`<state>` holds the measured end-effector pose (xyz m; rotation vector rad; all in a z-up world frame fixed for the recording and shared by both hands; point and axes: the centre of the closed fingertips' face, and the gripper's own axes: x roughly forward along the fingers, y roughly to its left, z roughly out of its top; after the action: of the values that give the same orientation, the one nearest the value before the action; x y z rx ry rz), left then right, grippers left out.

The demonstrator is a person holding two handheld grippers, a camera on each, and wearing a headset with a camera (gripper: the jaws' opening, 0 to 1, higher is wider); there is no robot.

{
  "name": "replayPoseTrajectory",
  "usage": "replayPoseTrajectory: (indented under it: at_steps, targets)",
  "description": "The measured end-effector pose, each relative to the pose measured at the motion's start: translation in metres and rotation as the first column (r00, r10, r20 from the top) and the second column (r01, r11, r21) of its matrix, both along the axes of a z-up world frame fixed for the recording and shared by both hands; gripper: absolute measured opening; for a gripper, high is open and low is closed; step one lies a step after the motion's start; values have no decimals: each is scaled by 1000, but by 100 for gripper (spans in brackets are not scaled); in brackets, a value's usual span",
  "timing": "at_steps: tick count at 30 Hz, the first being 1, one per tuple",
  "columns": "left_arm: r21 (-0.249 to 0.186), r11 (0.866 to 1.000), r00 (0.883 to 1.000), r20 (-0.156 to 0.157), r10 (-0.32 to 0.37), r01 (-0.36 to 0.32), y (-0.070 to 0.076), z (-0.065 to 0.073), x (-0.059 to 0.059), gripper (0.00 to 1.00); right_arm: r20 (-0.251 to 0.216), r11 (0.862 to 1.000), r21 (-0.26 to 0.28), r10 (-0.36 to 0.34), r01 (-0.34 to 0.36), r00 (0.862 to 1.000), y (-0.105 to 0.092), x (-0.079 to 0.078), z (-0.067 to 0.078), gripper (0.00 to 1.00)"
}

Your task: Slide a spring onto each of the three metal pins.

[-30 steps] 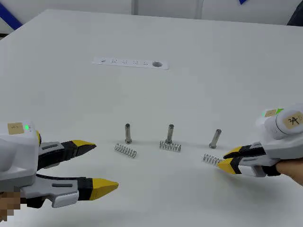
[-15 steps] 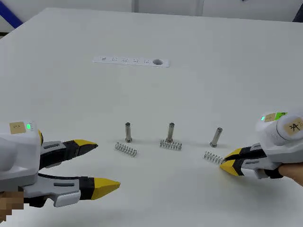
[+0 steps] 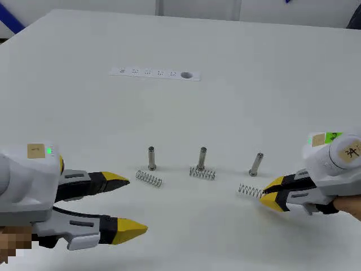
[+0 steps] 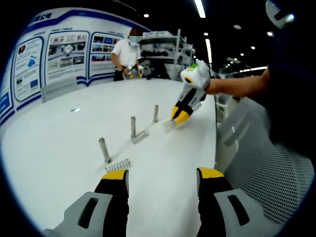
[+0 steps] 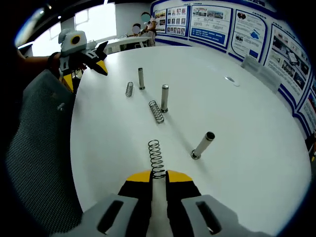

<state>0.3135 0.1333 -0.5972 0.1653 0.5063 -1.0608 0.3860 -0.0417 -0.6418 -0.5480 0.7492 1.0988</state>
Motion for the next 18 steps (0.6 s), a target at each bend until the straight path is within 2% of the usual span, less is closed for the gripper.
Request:
replayPoseTrajectory:
  at_steps: [4,10,18]
  targets:
    - [12,998,998,6,-57,57,-12,2,3,55,1,999,8,48,-48,999,14,-10,11,11]
    - [39,988,989,20,-148,147,-34,2,11,53,9,993,15,117,-118,993,36,-21,23,11]
    - [54,976,977,21,-213,212,-53,-2,18,49,16,982,36,187,-187,982,59,-34,35,11]
